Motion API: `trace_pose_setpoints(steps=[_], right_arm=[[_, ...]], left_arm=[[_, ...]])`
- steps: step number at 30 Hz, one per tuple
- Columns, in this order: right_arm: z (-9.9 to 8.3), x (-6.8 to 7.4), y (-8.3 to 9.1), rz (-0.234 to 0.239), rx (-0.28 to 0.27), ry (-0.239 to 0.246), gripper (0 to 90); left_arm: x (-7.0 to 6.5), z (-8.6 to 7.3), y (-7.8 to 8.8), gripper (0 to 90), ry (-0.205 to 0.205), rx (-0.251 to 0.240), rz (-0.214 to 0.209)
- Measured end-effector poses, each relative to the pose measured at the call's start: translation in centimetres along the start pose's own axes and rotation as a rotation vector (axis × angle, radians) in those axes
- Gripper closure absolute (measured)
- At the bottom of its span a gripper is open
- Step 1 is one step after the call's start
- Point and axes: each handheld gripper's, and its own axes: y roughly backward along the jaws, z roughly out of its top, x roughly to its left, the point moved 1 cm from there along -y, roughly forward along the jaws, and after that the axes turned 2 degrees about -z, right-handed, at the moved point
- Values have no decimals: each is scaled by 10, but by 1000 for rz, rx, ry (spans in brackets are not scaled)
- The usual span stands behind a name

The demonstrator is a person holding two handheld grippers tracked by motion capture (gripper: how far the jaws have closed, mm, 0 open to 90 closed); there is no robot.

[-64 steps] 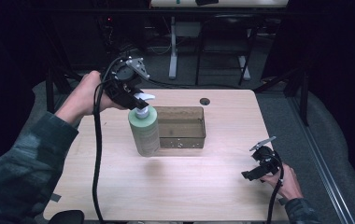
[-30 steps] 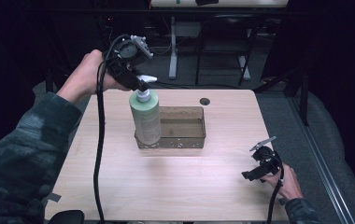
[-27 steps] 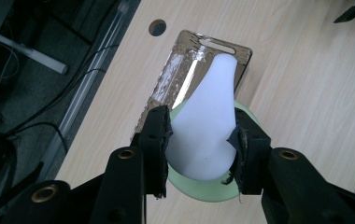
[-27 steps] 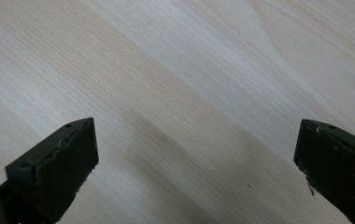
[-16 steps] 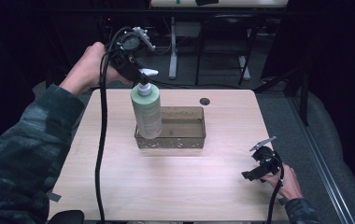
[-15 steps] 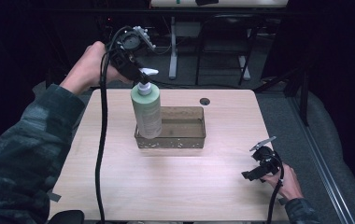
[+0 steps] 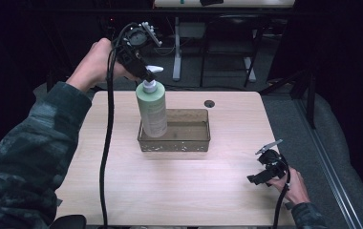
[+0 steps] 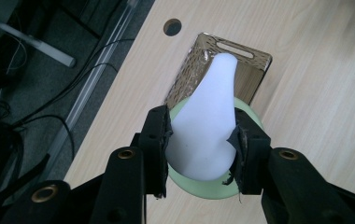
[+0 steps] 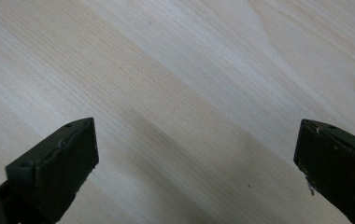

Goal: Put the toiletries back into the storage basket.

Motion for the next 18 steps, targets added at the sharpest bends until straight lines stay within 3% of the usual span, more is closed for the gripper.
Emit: trace_pose_setpoints(steps=[18], right_arm=[[0,0,0,0,-5,3,0]], left_arm=[[12,3,-9,625,31,-4,21]])
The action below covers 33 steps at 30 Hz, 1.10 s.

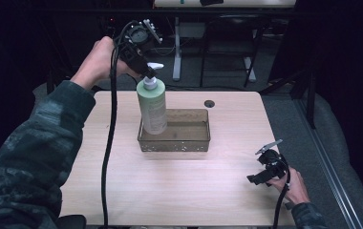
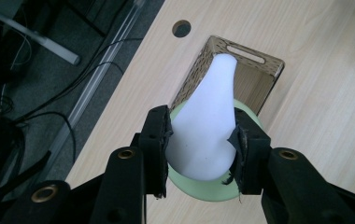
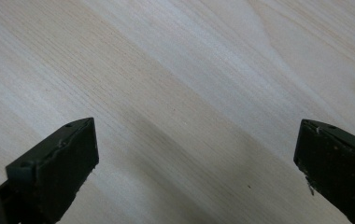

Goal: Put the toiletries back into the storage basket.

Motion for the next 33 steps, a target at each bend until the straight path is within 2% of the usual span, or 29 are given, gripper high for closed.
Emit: trace_pose_setpoints(steps=[12,33], right_arm=[[0,0,1,-3,0,-1,0],[1,0,2,1,-7,9,0]], left_arm=[[8,3,-9,625,15,8,13],[17,-6,-32,625,70,0,15]])
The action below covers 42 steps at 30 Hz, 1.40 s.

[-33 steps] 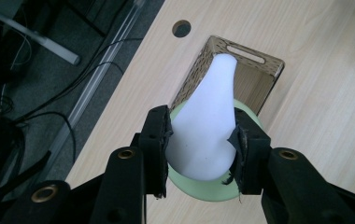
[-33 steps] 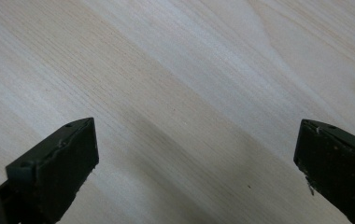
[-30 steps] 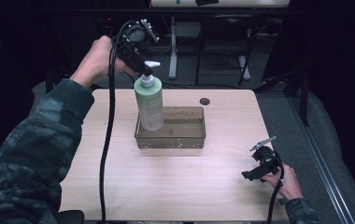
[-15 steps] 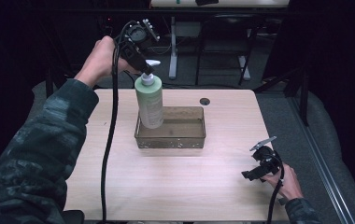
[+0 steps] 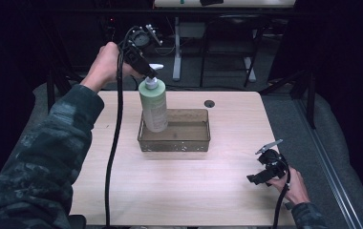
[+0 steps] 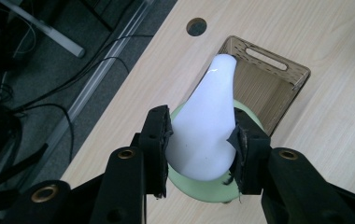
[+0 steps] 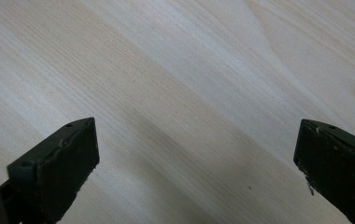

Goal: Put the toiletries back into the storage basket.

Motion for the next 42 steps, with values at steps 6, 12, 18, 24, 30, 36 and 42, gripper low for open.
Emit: trace_pose_setpoints(steps=[6,12,18,24,30,36,42], right_arm=[[0,1,0,4,-1,-3,0],[0,1,1,1,0,0,0],[1,1,1,0,-2,2,0],[1,2,1,-1,-3,0,0],[1,2,1,3,-4,-2,0],[1,3,1,2,-4,-2,1],[1,3,1,5,-2,-3,2]], left_arm=[[1,-4,-9,625,9,0,-3],[0,-8,-18,625,23,-8,-8],[0,-14,-27,625,33,-9,-17],[0,-21,-36,625,39,-2,-24],[-1,-28,-41,626,48,-6,-27],[-1,-38,-50,625,65,1,-37],[-2,-48,-60,625,69,15,-45]])
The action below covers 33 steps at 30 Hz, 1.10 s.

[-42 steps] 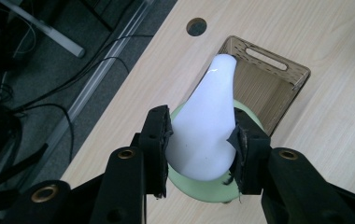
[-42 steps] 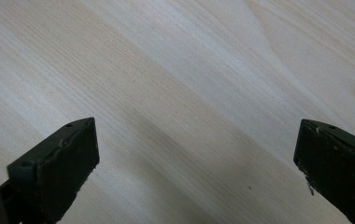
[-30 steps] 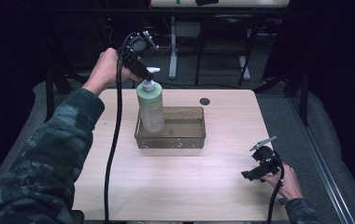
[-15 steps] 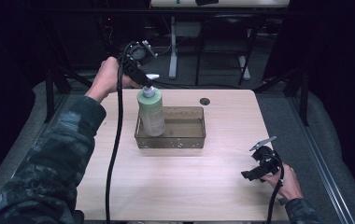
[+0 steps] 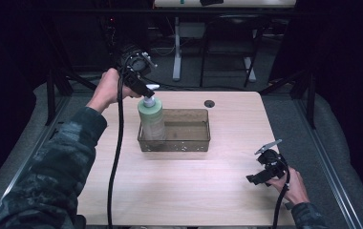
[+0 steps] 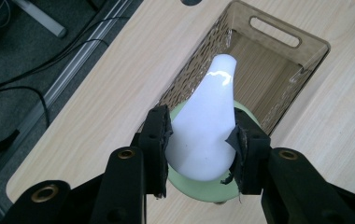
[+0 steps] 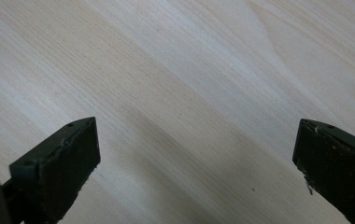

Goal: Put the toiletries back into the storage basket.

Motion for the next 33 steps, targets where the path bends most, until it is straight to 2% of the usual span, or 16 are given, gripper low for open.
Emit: trace_pose_setpoints(steps=[9,16,17,19,27,28,33], right_arm=[[0,0,0,0,2,1,4],[0,0,0,1,-1,-1,5],[0,0,0,-2,1,1,5],[0,0,0,1,1,1,5],[0,0,0,-6,0,4,5],[0,0,0,-8,2,11,5],[0,0,1,-5,-1,6,5]], left_arm=[[0,-7,-7,625,8,8,-18],[-1,-7,-8,625,-11,37,-25],[-1,-8,-8,625,-5,40,-29],[-2,-8,-11,625,-19,52,-29],[-3,-11,-11,617,0,20,-56],[-3,-11,-12,587,11,15,-56],[-3,-12,-10,319,46,-23,-56]])
